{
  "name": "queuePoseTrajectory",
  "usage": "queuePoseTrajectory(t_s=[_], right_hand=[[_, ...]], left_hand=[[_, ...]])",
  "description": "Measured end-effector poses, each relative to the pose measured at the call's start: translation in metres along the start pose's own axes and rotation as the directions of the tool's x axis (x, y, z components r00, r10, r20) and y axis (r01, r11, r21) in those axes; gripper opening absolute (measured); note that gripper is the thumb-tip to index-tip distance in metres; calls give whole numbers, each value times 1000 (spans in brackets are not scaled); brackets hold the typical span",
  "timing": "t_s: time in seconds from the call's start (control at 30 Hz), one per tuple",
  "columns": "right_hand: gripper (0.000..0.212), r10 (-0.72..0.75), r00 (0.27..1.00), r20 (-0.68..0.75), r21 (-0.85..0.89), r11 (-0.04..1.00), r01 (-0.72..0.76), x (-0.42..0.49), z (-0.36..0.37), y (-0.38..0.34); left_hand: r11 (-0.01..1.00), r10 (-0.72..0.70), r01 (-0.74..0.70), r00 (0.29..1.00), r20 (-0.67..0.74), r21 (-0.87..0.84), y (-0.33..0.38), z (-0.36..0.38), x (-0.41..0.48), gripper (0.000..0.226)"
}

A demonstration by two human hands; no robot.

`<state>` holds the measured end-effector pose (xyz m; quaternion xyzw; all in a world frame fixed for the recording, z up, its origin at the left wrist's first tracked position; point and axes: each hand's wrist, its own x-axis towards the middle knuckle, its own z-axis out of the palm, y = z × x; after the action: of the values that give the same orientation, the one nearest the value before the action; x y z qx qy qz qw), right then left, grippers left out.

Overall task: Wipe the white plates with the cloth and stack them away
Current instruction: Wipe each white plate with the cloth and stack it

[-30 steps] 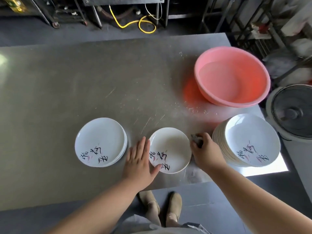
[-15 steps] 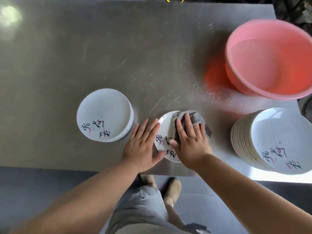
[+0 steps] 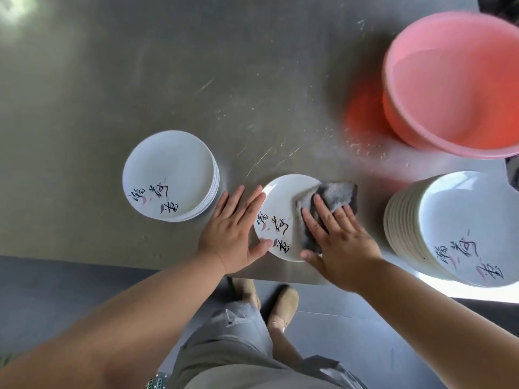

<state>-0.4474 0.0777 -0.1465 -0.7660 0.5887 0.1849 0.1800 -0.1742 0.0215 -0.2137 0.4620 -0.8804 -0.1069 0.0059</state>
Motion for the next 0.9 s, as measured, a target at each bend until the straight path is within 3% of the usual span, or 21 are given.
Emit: queuePoseTrajectory(t_s=[0.13,0.23,0.4,0.57,0.67,0.9], right_hand=[[97,92,996,-18,114,989,-90,42,-5,-23],[86,-10,1000,-12,163,987,12,40,1,-47],[87,-245,967,76,37,969,242,-12,12,-30],[94,-78,997,27,-75,994,80,-15,0,9],[97,-4,1000,-8,-45,999,4,19,-12,7],[88,-138,990,-23,-5,990,138,64,-15,-24]], left_hand=[[1000,1,-1,1000,-11,6,-1,-1,-1,100],[1000,9,-9,1000,1,6,-1,-2,-2,96],[1000,18,-18,1000,12,18,-1,-4,-1,85],[999,32,-32,999,22,26,-2,-4,0,85],[999,35,-35,999,33,22,-2,-5,-1,84],[999,18,-21,998,55,40,0,-10,-1,84]])
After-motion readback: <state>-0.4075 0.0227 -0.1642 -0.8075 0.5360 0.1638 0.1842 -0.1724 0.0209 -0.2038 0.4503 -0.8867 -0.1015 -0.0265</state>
